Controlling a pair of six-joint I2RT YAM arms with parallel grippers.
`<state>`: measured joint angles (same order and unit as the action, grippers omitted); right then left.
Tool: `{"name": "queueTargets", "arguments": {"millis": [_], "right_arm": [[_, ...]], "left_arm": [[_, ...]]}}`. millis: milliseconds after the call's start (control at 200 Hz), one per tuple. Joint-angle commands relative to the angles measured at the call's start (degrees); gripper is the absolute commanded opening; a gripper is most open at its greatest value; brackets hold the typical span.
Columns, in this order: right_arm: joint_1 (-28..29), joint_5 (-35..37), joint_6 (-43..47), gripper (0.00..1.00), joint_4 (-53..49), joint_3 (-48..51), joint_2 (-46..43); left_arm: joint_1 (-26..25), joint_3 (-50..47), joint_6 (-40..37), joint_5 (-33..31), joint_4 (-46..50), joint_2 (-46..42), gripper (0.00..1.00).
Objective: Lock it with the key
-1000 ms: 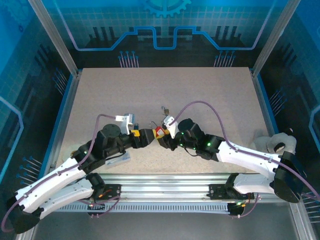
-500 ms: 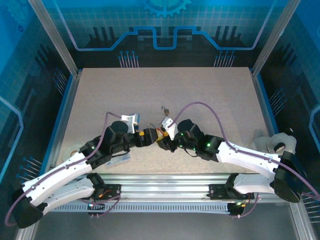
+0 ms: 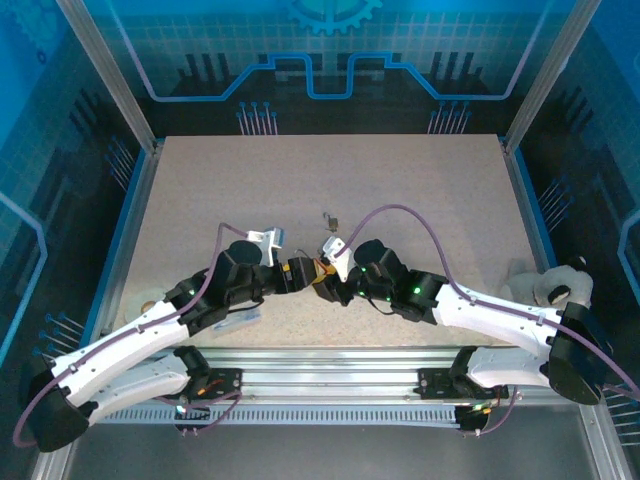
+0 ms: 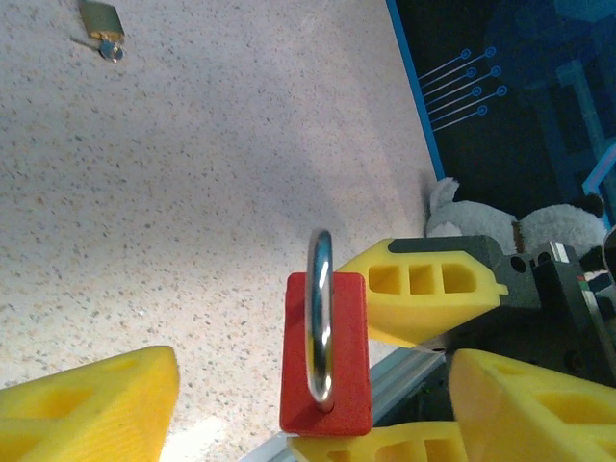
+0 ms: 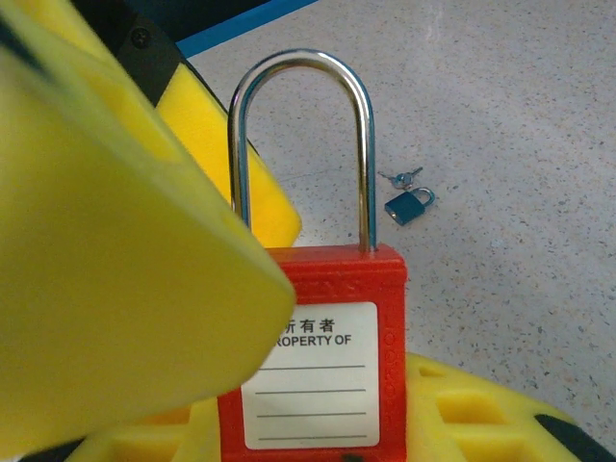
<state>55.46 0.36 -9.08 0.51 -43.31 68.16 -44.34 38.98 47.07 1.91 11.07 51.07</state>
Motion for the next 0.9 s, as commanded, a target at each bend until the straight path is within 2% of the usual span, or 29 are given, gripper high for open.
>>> {"name": "queueTargets", "arguments": {"millis": [0,255,896], "right_arm": [[1.0,-1.1,0.8,0.0,2.0,-0.3,-0.9],[1.2,-1.3,0.7,0.0,2.5,-0.2,-0.7],[1.4,-1.3,0.3,0.0,3.3,-0.1,0.1]], "left_arm": [[0.4,0.8,0.4,1.6,-1.8,0.4,0.68],[0.4,0.7,0.6,2.6,-2.8,1.6,0.55],[0.5,0.7,0.8,3.9,-4.0,3.5,0.34]]}}
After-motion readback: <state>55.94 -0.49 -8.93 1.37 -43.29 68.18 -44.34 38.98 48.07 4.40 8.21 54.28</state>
